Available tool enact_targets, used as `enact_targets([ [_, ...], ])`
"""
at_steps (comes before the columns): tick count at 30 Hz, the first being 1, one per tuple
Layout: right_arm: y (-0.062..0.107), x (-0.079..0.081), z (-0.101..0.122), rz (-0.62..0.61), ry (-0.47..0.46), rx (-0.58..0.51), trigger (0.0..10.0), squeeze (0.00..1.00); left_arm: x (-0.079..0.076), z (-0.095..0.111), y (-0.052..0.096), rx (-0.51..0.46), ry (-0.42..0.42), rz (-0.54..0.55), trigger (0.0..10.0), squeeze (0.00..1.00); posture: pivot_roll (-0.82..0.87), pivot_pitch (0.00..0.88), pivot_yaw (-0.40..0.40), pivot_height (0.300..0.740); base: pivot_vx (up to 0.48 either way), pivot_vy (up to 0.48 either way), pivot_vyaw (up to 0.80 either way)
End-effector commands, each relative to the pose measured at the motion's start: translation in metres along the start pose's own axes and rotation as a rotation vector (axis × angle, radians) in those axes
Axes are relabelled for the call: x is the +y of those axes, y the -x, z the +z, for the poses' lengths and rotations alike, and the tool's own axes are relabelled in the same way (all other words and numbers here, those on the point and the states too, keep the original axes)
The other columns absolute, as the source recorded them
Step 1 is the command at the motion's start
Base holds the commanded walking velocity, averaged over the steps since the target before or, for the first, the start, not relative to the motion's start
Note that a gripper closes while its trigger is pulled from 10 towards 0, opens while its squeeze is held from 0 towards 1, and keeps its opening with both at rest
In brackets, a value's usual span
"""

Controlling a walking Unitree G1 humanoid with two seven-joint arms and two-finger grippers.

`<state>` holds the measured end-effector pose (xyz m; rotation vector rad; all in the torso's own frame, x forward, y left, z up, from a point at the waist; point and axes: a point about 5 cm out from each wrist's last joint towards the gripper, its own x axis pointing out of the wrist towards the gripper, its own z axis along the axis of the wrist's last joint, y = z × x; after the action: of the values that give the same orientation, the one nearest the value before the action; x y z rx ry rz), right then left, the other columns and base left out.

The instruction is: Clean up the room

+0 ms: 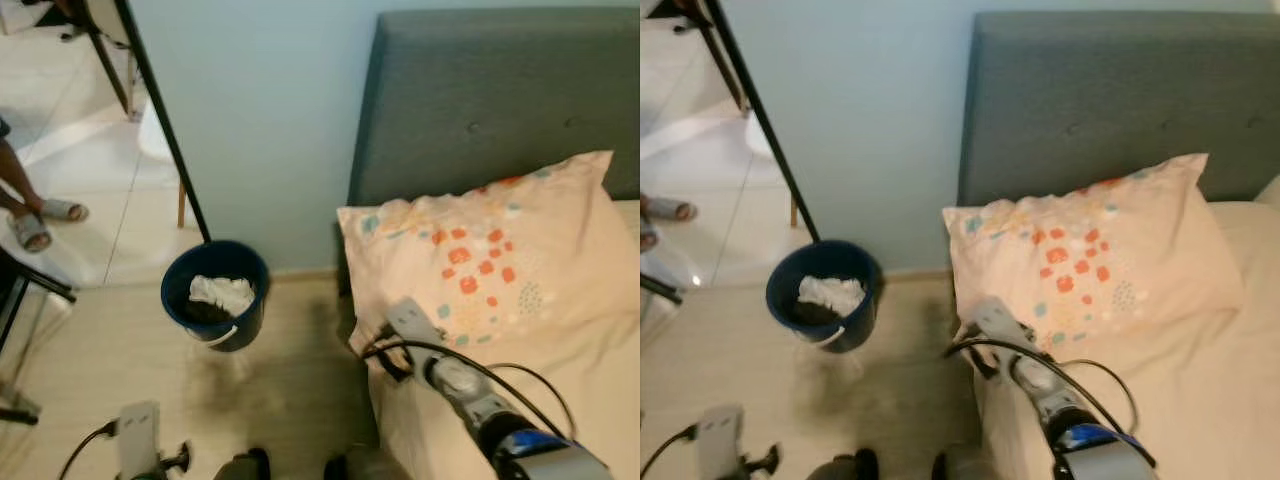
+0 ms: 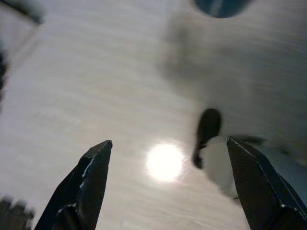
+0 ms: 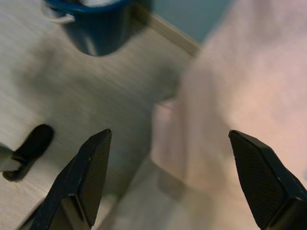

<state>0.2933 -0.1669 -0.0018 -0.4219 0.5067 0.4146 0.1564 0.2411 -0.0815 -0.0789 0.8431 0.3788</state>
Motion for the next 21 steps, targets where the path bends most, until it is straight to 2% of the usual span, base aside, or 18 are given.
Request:
enact_targets([
  [1, 0.004, -0.001, -0.011, -0.007, -0.012, 0.036, 10.0, 0.00, -0.004, -0.005, 0.001, 0.019, 0.012, -0.001, 10.0, 0.00, -0.09, 0.081, 0.045, 0.740, 0.000, 0.000, 0.00],
  [9, 0.005, -0.004, -0.016, -0.049, -0.024, 0.073, 10.0, 0.00, -0.008, -0.004, 0.001, 0.014, 0.011, -0.023, 10.0, 0.00, -0.09, 0.083, 0.045, 0.740, 0.000, 0.000, 0.00],
  [12, 0.007, -0.008, -0.020, -0.086, -0.039, 0.099, 10.0, 0.00, -0.015, 0.000, 0.000, -0.004, -0.003, -0.074, 10.0, 0.00, -0.09, 0.083, 0.045, 0.740, 0.000, 0.000, 0.00],
  [16, 0.007, -0.008, -0.023, -0.097, -0.047, 0.114, 10.0, 0.00, -0.017, 0.002, 0.000, -0.013, -0.009, -0.091, 10.0, 0.00, -0.09, 0.083, 0.045, 0.740, 0.000, 0.000, 0.00],
  [21, 0.013, -0.005, -0.038, -0.110, -0.088, 0.174, 10.0, 0.00, -0.023, 0.013, -0.003, -0.049, -0.022, -0.120, 10.0, 0.00, -0.09, 0.081, 0.047, 0.740, 0.341, 0.000, 0.00],
])
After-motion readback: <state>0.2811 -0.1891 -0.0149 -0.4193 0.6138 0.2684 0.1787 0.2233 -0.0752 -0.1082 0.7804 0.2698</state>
